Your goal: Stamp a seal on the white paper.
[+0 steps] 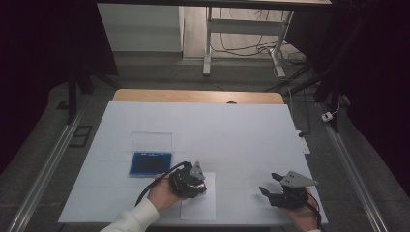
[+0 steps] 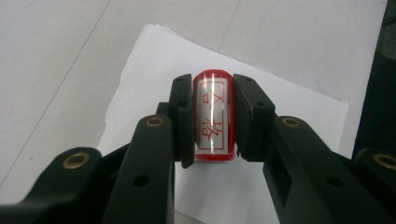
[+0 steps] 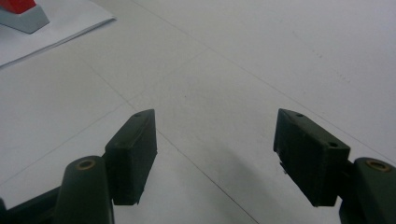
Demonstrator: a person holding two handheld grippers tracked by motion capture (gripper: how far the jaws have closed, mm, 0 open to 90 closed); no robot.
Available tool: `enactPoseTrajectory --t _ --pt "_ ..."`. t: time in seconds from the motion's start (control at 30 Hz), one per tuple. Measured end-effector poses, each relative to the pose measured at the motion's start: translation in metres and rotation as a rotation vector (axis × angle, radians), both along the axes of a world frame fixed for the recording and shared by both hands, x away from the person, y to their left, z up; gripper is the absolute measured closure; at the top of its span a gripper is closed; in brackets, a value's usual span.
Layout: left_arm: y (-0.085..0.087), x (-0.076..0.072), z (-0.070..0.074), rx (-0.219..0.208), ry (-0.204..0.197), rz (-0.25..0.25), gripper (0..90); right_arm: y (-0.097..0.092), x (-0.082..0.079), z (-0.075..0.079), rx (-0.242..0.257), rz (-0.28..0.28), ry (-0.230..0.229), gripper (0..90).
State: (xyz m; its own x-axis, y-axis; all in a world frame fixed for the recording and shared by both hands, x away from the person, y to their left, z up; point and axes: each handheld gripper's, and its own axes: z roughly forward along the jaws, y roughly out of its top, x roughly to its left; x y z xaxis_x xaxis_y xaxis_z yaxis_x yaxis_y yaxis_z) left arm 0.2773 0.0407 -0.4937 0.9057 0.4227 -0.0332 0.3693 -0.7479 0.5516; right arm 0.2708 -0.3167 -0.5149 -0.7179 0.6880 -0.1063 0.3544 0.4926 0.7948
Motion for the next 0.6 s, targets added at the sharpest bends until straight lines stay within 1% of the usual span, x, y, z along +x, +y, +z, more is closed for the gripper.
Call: enactPoseTrajectory --t 0.1,0.2,0.6 --pt "0.0009 0.0002 -0.0007 -0.009 0.002 0.0 71.3 0.0001 0.0001 -0.0001 -0.001 0.0 0.001 29.8" --pt "0.001 -0.0001 -0.0007 -0.003 -0.003 -0.004 71.4 0.0003 -0.0001 0.0 -0.005 -0.004 -0.002 29.8" --pt "0.0016 -0.0011 -0.0019 -0.012 -0.01 -0.004 71.4 0.0003 -0.0001 0.0 -0.005 -0.003 -0.003 29.9"
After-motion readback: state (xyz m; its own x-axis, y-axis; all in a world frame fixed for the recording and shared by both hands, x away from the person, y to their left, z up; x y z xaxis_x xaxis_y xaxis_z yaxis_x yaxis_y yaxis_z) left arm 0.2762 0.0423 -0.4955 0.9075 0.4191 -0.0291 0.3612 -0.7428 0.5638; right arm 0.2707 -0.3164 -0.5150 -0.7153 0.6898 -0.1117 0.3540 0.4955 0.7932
